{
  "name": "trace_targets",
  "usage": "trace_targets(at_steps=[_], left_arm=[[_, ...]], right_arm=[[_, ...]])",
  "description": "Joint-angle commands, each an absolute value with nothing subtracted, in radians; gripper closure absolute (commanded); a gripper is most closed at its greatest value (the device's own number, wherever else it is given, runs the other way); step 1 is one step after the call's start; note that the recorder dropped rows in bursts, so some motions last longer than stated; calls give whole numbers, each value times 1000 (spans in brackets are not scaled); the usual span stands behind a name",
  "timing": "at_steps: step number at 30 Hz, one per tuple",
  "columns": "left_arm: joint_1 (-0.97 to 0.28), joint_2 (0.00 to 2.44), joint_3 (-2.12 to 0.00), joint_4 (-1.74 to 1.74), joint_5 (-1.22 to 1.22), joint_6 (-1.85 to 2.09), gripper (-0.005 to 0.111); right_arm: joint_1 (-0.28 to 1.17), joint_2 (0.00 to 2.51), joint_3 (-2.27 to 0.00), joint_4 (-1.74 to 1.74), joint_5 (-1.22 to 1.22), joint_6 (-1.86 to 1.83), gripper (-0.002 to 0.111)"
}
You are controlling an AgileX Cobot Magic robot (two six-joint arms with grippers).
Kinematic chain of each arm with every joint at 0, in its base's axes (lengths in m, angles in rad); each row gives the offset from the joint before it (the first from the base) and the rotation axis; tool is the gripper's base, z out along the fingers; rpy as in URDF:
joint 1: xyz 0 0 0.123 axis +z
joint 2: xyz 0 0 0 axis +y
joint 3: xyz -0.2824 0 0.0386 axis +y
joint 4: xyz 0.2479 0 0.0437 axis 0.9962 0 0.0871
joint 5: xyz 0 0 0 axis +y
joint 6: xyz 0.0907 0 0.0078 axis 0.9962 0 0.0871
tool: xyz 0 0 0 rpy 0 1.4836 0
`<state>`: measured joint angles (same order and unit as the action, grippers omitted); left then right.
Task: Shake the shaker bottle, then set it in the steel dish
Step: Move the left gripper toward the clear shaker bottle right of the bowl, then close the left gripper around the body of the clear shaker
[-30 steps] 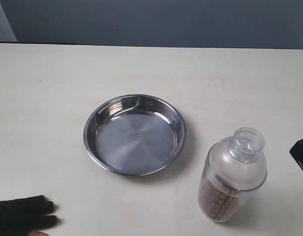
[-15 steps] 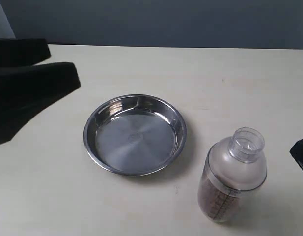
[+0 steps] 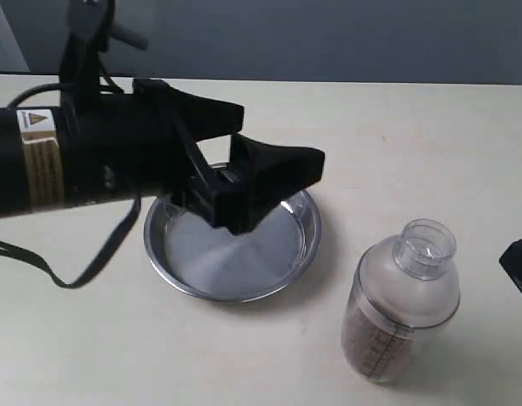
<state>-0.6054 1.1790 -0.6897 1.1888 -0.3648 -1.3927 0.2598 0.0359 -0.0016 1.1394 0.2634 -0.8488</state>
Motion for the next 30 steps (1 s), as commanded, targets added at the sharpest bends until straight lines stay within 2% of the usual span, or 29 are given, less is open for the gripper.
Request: trace_targets(at_steps=[1, 9, 18, 22, 30], left_arm=[[-681, 1201, -675, 973, -369, -1144, 1], [-788, 1207, -420, 422, -661, -580, 1], [-1057, 1430, -424, -57, -752, -239, 1], [-1089, 1531, -441, -91, -847, -239, 1], [-1099, 1661, -456, -144, -862, -239, 1]], right_arm=[[259, 32, 0, 1142, 257, -852, 109], [259, 32, 0, 1142, 257, -852, 109], [259, 32, 0, 1142, 259, -852, 109], [259, 32, 0, 1142, 259, -852, 109], [259, 32, 0, 1142, 259, -852, 109]])
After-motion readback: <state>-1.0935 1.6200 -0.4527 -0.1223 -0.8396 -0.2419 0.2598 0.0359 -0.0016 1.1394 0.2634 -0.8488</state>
